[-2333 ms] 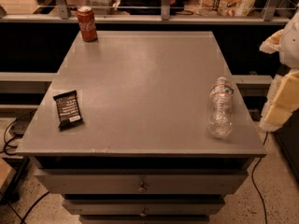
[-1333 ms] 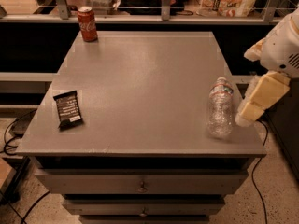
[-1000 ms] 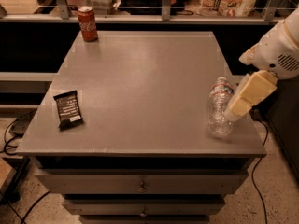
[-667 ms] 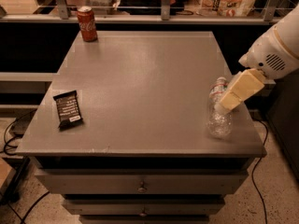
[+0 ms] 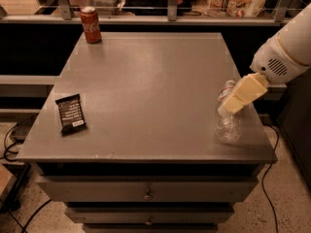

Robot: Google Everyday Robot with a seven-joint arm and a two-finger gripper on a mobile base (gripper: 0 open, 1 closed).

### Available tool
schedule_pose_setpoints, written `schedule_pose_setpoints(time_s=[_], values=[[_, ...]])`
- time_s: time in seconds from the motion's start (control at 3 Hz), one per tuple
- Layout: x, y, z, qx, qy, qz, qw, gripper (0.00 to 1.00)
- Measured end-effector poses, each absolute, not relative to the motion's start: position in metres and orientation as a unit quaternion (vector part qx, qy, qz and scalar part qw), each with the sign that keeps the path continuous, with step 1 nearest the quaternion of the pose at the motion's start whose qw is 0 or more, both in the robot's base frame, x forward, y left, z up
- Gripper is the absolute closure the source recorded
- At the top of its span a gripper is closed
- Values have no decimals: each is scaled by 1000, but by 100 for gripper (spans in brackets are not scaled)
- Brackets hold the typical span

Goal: Move water bottle near coke can

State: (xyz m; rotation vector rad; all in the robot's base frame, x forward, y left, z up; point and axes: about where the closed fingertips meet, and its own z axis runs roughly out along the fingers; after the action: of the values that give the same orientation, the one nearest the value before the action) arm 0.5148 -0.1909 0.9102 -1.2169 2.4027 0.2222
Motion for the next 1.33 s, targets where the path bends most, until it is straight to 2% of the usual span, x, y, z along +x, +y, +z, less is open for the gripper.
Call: schedule_pose_setpoints(time_s=[0.67, 1.0, 1.33], values=[[525, -188, 866, -391, 894, 105, 195, 0], [531, -190, 844, -363, 908, 113, 175, 5], [535, -192, 829, -341, 919, 117, 159, 5]])
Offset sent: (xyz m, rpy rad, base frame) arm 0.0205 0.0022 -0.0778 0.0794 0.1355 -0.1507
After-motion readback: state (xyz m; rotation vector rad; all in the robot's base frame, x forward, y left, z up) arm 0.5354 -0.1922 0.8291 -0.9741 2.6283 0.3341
